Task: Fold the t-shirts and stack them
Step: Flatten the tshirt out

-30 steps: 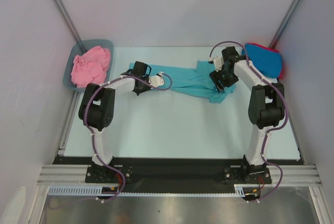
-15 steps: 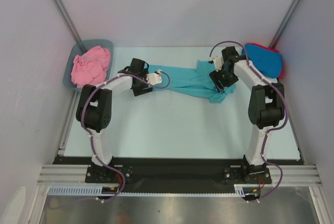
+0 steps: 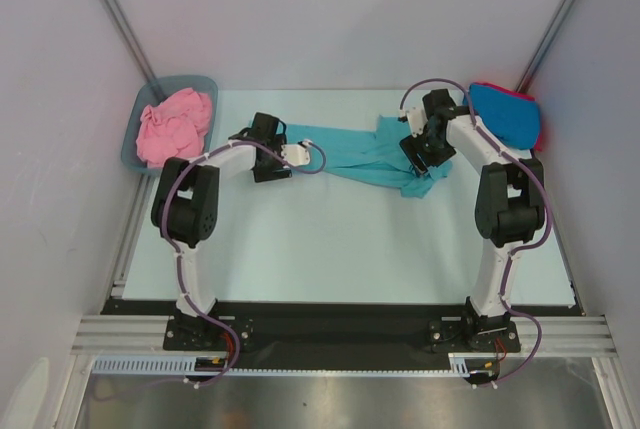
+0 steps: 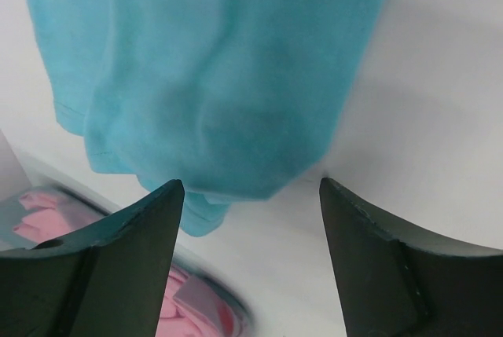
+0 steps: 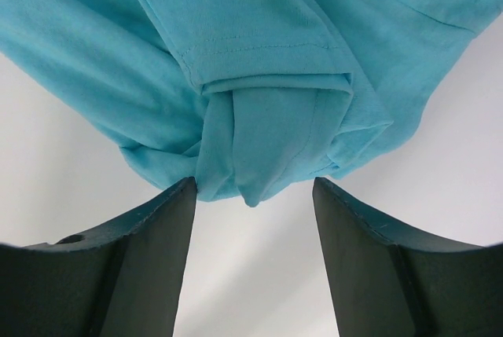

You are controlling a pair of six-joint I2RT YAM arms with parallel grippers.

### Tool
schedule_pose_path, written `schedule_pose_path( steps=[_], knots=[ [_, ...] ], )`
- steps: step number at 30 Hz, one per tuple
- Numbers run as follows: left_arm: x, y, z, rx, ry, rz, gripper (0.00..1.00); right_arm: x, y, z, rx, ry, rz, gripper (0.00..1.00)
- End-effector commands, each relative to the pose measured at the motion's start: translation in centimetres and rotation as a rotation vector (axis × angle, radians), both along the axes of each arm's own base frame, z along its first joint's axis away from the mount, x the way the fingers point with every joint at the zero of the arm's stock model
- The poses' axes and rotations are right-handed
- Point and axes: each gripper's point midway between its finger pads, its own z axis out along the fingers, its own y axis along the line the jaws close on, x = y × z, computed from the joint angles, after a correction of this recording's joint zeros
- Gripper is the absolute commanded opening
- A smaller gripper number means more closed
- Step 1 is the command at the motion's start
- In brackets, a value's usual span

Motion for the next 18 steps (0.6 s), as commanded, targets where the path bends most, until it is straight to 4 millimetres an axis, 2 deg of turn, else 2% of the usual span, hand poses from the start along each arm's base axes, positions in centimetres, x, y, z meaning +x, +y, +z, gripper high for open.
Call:
schedule_pose_path(
  steps=[1, 6, 9, 12, 14, 16, 18],
  knots=[
    [2.0, 0.1, 0.3, 0.028, -0.043, -0.049, 0.76, 1.2, 0.2, 2.4, 0.002, -0.071, -0.01, 0.67],
    [2.8, 0.0, -0.1, 0.05, -0.057, -0.085, 0.74, 1.1, 0.2, 2.2, -0.001, -0.067, -0.01, 0.66],
    [3.4, -0.2, 0.0, 0.059, -0.065, -0.108, 0.69, 1.1, 0.2, 2.2, -0.004, -0.066, -0.009, 0.67],
    [3.5, -0.3, 0.2, 0.067, -0.063, -0.125, 0.58, 1.1, 0.1, 2.2, -0.01, -0.067, -0.009, 0.67],
    [3.7, -0.6, 0.6, 0.061, -0.063, -0.132, 0.28, 1.1, 0.1, 2.2, -0.011, -0.07, -0.009, 0.67],
    [3.5, -0.8, 1.0, 0.049, -0.056, -0.131, 0.17, 1.1, 0.0, 2.1, -0.013, -0.071, -0.009, 0.67],
    [3.5, -0.9, 1.7, 0.036, -0.064, -0.121, 0.11, 1.2, 0.0, 2.2, -0.013, -0.074, -0.011, 0.67]
  ],
)
